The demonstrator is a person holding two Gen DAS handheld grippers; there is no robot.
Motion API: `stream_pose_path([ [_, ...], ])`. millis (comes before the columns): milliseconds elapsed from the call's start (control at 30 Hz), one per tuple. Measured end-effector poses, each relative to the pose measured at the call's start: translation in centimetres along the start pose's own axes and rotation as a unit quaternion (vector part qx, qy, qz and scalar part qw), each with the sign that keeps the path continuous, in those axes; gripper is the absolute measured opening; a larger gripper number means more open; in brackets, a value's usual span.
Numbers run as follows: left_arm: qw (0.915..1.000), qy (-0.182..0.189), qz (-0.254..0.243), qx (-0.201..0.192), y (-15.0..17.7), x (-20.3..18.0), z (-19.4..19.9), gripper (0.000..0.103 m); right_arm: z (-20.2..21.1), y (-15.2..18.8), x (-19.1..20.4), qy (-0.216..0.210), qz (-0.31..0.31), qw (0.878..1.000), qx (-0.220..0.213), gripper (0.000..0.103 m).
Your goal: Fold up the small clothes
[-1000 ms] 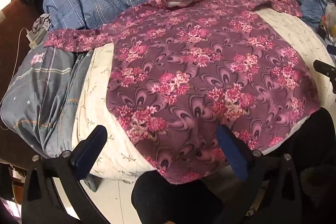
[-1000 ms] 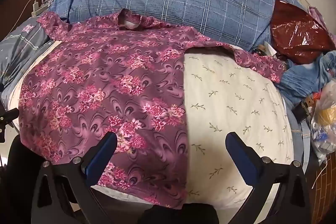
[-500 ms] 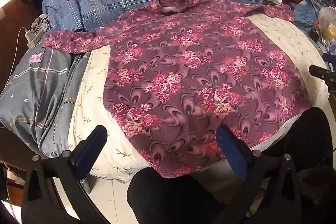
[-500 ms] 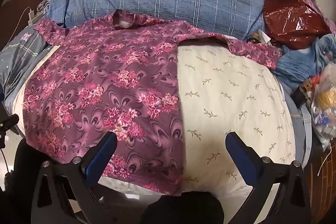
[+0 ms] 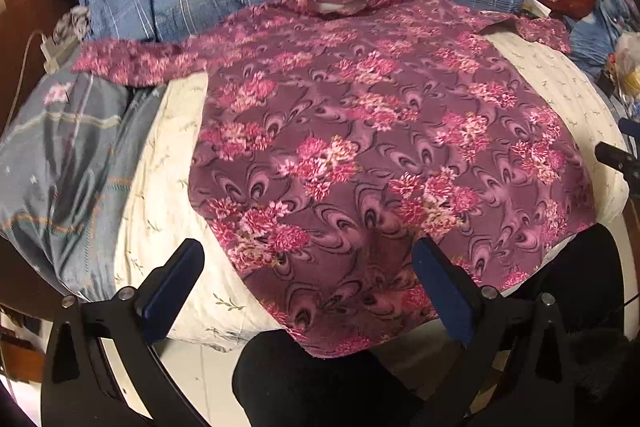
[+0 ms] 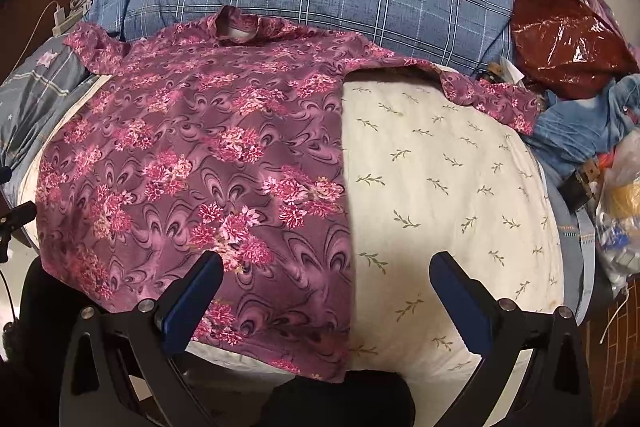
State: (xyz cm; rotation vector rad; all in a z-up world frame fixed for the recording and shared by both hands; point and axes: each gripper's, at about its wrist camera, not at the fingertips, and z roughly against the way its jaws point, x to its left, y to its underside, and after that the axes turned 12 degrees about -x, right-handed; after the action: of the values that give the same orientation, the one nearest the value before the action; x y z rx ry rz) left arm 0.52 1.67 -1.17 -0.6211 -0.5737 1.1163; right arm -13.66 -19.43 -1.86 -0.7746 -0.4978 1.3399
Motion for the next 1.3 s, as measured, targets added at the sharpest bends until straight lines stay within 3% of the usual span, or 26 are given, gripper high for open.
stream_pose_path([
  [167, 0.9996, 0.008, 0.023, 0.011, -0.1, 0.6, -0.6, 0.103, -0.5, 0.2, -0.1, 0.005, 0.008, 1.000, 0.005, 0.103],
  [733, 1.0000, -0.004, -0.008, 0.000, -0.7, -0.9, -0.3, 0.103, -0.9, 0.1, -0.5, -0.002, -0.010, 1.000, 0.007, 0.103],
  [1300, 1.0000, 0.000, 0.002, 0.000, -0.9, -1.2, -0.3, 0.103, -0.9, 0.2, -0.6, -0.002, -0.017, 1.000, 0.008, 0.103],
])
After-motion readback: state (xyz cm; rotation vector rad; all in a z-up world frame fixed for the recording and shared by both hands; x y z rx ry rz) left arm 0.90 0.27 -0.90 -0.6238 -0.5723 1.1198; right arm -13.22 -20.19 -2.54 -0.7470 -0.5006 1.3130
